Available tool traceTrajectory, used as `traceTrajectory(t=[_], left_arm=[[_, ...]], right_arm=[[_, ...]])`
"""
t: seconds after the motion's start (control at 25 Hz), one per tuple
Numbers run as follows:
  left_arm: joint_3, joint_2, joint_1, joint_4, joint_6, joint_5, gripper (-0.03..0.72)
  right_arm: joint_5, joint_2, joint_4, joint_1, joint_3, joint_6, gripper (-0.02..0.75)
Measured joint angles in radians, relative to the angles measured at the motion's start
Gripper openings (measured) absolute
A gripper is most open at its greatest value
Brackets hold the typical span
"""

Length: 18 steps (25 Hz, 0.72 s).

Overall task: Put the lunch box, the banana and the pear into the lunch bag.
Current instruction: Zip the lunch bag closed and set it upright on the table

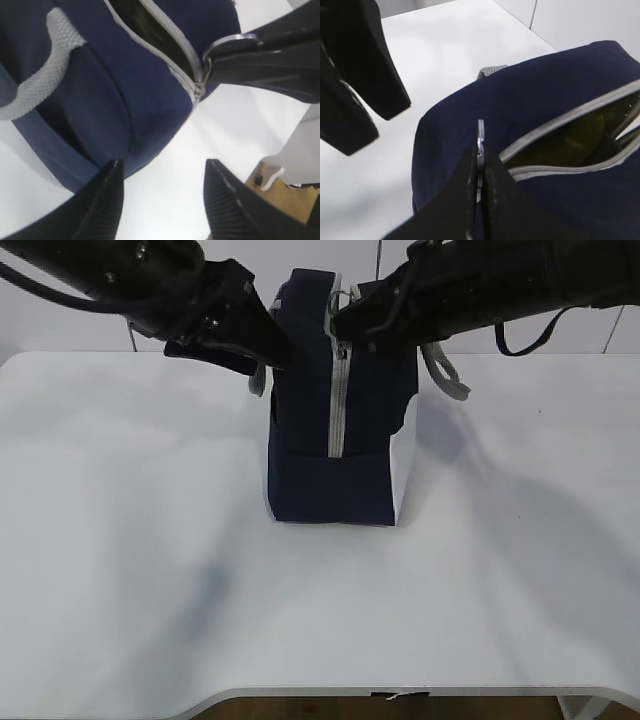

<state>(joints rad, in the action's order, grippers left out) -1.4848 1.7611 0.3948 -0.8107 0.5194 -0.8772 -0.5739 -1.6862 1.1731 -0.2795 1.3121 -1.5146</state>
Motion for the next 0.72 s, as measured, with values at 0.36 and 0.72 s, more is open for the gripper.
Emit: traceTrajectory(t=[0.36, 0.72], left_arm=[[0.021, 0.0, 0.047, -0.091, 0.109, 0.128, 0.394], [0.061, 0.012, 0.053, -0.044, 0.113, 0.147, 0.394]], right_arm=[[0.0, 0.0, 0.002, 0.0, 0.0, 0.0, 0.006], [-0.002, -0.002, 0.002, 0.0, 0.0, 0.0, 0.006]])
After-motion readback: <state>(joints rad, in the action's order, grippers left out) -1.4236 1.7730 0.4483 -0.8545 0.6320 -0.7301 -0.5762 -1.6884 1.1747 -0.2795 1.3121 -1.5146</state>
